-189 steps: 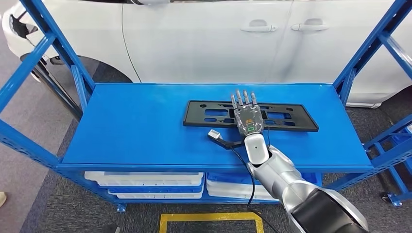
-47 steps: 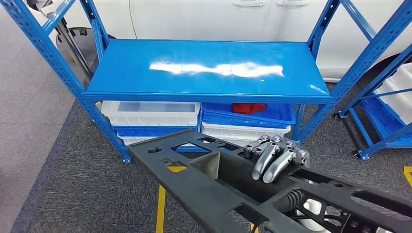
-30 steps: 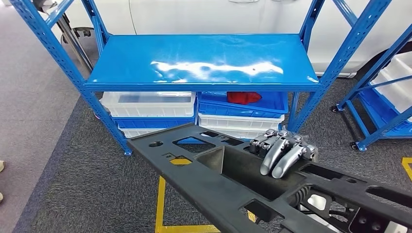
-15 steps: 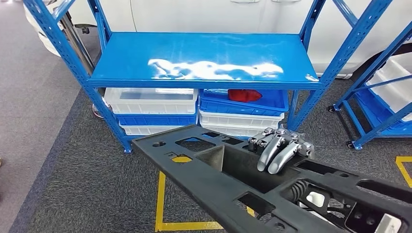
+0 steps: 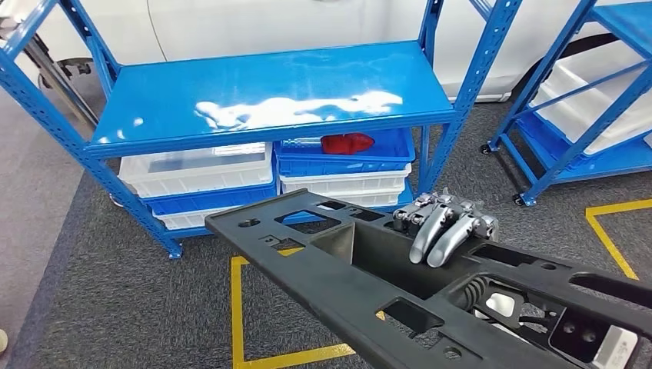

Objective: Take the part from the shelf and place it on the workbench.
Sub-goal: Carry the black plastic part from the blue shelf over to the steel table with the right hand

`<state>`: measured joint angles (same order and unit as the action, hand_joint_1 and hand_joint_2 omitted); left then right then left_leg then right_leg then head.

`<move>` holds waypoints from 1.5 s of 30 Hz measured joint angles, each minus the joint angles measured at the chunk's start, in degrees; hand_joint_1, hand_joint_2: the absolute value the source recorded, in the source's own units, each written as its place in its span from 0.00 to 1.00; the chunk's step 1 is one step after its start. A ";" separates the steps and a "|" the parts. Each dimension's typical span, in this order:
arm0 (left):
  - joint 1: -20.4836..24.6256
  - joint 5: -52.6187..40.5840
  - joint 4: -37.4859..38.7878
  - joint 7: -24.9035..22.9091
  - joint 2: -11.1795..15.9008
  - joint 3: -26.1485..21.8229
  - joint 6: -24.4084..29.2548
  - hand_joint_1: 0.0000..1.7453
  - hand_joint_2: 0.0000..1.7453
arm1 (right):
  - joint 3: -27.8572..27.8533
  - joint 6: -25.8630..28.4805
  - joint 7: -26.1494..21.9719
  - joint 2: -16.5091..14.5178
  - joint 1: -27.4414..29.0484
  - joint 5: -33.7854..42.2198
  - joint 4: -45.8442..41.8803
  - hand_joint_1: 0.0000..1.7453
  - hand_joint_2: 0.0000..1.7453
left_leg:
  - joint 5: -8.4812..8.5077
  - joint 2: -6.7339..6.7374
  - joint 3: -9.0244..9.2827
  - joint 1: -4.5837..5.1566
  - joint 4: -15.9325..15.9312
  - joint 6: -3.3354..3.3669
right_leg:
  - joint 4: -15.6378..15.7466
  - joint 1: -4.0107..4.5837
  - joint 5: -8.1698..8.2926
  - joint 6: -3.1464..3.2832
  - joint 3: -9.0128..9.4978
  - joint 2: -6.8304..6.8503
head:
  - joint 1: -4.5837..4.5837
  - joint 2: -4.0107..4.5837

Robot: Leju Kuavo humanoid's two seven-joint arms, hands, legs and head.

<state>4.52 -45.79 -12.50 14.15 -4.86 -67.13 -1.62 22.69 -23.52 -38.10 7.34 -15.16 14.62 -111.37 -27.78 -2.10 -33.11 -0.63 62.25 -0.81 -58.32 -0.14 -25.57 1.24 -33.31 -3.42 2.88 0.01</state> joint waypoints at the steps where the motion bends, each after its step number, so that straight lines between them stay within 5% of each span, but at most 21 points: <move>1: 0.00 -0.47 0.00 0.13 0.25 0.01 0.58 0.00 1.00 | -0.05 0.11 -0.01 0.00 0.01 -0.03 -0.08 1.00 1.00 | 0.69 -0.90 1.13 -0.02 -2.55 0.17 | -0.15 -0.01 0.10 -0.30 -0.30 -0.55 | 0.00 0.00; 4: 0.08 -1.44 0.00 1.55 0.80 0.10 1.90 0.00 1.00 | -0.65 0.40 -0.02 0.01 0.44 -0.05 -0.76 1.00 1.00 | 0.83 -0.66 1.57 -0.04 -4.21 0.67 | -0.17 -0.18 0.62 -1.45 -1.16 -1.90 | 0.01 -0.01; 6: 0.19 -1.69 0.00 2.84 1.06 0.16 2.46 0.00 1.00 | -1.32 0.33 -0.02 0.02 0.82 -0.05 -1.47 1.00 1.00 | 1.23 0.45 1.63 -0.30 -4.71 1.38 | -1.51 -0.03 -0.35 -2.04 -1.87 -0.55 | -0.01 -0.01; 8: 0.19 -2.01 0.00 4.07 1.28 0.22 2.64 0.00 1.00 | -1.86 0.25 -0.02 0.02 1.16 -0.05 -1.93 1.00 1.00 | 1.40 1.79 1.64 -0.32 -4.94 1.90 | -7.26 -0.07 -3.68 -2.46 -4.51 1.88 | -0.02 -0.01; 10: 0.09 -2.51 0.00 5.18 1.55 0.35 2.58 0.00 1.00 | -2.35 0.26 -0.02 0.02 1.61 -0.05 -2.09 1.00 1.00 | 1.35 3.14 1.52 -0.16 -4.86 2.02 | -14.61 -0.39 -6.78 -2.81 -7.90 2.72 | -0.01 -0.01; 11: 0.08 -2.69 0.00 5.74 1.68 0.43 2.47 0.00 1.00 | -2.59 0.31 -0.02 0.04 1.83 -0.03 -2.13 1.00 1.00 | 1.32 3.82 1.48 -0.11 -4.80 2.02 | -16.23 -0.52 -7.00 -2.92 -8.59 2.86 | -0.01 -0.01; 12: 0.11 -2.85 0.00 6.31 1.78 0.49 2.28 0.00 1.00 | -2.80 0.38 -0.02 0.10 1.98 0.02 -2.21 1.00 1.00 | 1.28 4.48 1.45 -0.09 -4.72 1.98 | -15.44 -0.61 -6.10 -2.97 -8.07 3.06 | -0.01 -0.01; 16: 0.38 -3.36 0.00 7.91 1.87 0.79 1.69 0.00 1.00 | -3.22 1.18 -0.02 0.36 2.00 0.08 -3.29 1.00 1.00 | 0.94 6.51 1.63 0.21 -4.46 1.34 | -1.47 -0.16 -0.66 -2.17 -0.54 6.30 | -0.01 0.00; 19: 0.56 -3.59 0.00 8.13 1.87 1.08 1.37 0.00 1.00 | -3.25 2.85 -0.02 0.50 2.03 -0.45 -4.18 1.00 1.00 | 0.87 7.72 1.89 0.40 -4.62 0.43 | -0.03 0.15 -0.28 -1.19 -0.25 5.61 | 0.01 -0.01; 22: 0.71 -4.06 0.00 7.93 1.85 1.47 0.45 0.00 1.00 | -3.21 4.74 -0.02 0.64 2.20 -1.47 -5.15 1.00 1.00 | -1.53 5.37 0.85 0.11 -1.72 -0.38 | 0.62 -0.30 0.33 -0.18 -0.23 4.15 | 0.00 -0.01; 25: 0.32 -4.34 0.00 7.43 1.85 1.76 -0.37 0.00 1.00 | -3.09 6.23 -0.02 0.83 2.72 -2.70 -5.61 1.00 1.00 | -7.02 2.87 -3.94 -0.05 9.33 -0.60 | 0.65 -0.22 0.55 0.27 -0.41 2.39 | 0.01 -0.01; 27: 0.14 -4.35 0.00 6.94 1.85 1.81 -0.68 0.00 1.00 | -2.99 6.90 -0.02 0.99 3.48 -3.52 -5.94 1.00 1.00 | -6.86 2.61 -5.14 -0.06 11.88 -0.60 | 0.55 -0.16 0.59 0.29 -0.45 0.99 | 0.01 0.00; 29: 0.10 -4.44 0.00 6.37 1.84 1.83 -0.75 0.00 1.00 | -2.82 7.10 -0.02 1.07 3.99 -3.86 -6.30 1.00 1.00 | -2.75 1.70 -2.30 -0.18 5.66 -0.41 | 0.28 -0.20 0.54 0.15 -0.42 -0.49 | 0.01 0.01; 31: 0.07 -4.76 0.00 5.86 1.83 1.87 -0.69 0.00 1.00 | -2.61 7.01 -0.02 1.09 4.14 -4.11 -6.60 1.00 1.00 | 0.05 -1.30 0.86 -0.45 -1.49 -0.15 | -0.21 -0.18 0.52 -0.34 -0.80 -1.94 | -0.01 0.01; 33: 0.02 -5.28 0.00 5.39 1.79 1.96 -0.59 0.00 1.00 | -2.37 6.94 -0.02 1.08 4.33 -4.50 -6.80 1.00 1.00 | 0.18 -2.90 1.71 -0.47 -3.79 0.12 | -0.38 -0.36 0.80 -1.13 -1.48 -3.28 | -0.01 0.00; 35: 0.08 -5.67 0.00 5.09 1.67 2.11 -0.60 0.00 1.00 | -2.13 6.94 -0.02 1.07 4.68 -4.62 -6.89 1.00 1.00 | 0.48 -1.61 1.82 -0.48 -4.24 0.70 | -0.24 -0.53 1.13 -1.92 -1.87 -4.13 | -0.01 -0.01; 37: 0.17 -5.81 0.00 4.99 1.51 2.34 -0.64 0.00 1.00 | -1.96 6.80 -0.02 1.07 4.88 -4.36 -6.94 1.00 1.00 | 0.87 -0.06 2.01 -0.62 -4.75 1.50 | -2.32 -0.33 -0.24 -2.53 -2.96 -1.66 | -0.01 -0.01; 39: 0.06 -5.91 0.00 4.59 1.43 2.49 -0.43 0.00 1.00 | -1.82 6.66 -0.02 1.07 5.00 -3.98 -6.91 1.00 1.00 | 0.95 1.56 2.04 -0.46 -4.95 1.96 | -8.99 -0.32 -3.78 -2.97 -6.13 1.85 | -0.02 0.00; 41: -0.13 -6.09 0.00 3.86 1.40 2.53 0.01 0.00 1.00 | -1.72 6.64 -0.02 1.07 5.34 -3.64 -6.71 1.00 1.00 | 0.88 3.25 1.99 -0.24 -4.92 2.08 | -15.78 -0.58 -6.22 -3.29 -9.37 2.86 | -0.02 -0.01; 42: -0.16 -6.16 0.00 3.48 1.36 2.56 0.21 0.00 1.00 | -1.67 6.63 -0.02 1.08 5.66 -3.52 -6.61 1.00 1.00 | 0.83 4.02 1.99 -0.19 -4.90 2.07 | -16.49 -0.67 -5.96 -3.37 -9.63 3.05 | -0.02 -0.01; 45: -0.11 -6.04 0.00 2.69 0.97 2.62 0.66 0.00 1.00 | -1.34 6.11 -0.02 1.11 6.74 -3.24 -6.39 1.00 1.00 | 0.55 5.83 2.22 -0.05 -4.84 1.77 | -6.66 -0.54 -1.46 -2.93 -4.16 5.06 | -0.02 0.00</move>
<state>4.41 -51.83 -12.50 16.84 -3.88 -64.52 -0.96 21.34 -17.41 -38.12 8.45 -8.42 11.38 -117.77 -27.23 3.72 -30.89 -0.68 57.41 0.97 -64.97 -0.67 -27.04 -1.69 -37.47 1.65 2.86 0.01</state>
